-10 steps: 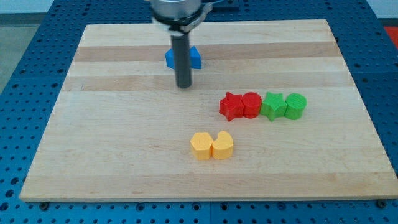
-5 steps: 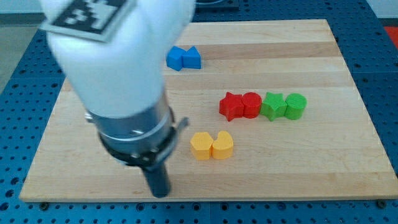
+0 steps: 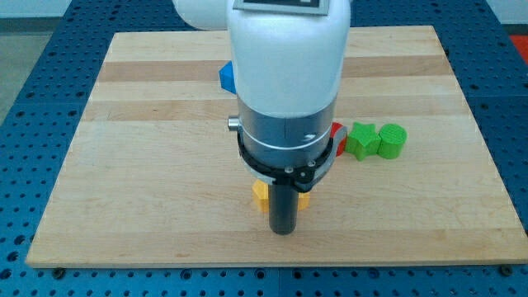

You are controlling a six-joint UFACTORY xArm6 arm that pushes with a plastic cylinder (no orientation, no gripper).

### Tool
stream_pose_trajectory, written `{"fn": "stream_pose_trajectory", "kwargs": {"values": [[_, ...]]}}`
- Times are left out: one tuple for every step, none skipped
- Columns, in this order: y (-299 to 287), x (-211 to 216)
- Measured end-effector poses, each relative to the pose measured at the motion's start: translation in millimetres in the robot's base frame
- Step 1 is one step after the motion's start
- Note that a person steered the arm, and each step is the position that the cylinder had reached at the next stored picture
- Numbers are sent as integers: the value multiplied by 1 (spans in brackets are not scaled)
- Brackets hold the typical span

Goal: Slide the hexagon left to cube

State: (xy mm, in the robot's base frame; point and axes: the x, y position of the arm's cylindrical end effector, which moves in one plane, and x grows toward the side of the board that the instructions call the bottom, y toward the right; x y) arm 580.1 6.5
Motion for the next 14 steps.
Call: {"fn": "stream_pose_trajectory", "kwargs": {"values": [[0,-4],[0,-10],[-12,-22],[-35,-32],[-40,-42],[-39,-42],[-35,-42],[-31,-47],[-31,-60],[-31,-79],[-31,-97],[-31,-116],[-31,-134],[-31,-152]]}}
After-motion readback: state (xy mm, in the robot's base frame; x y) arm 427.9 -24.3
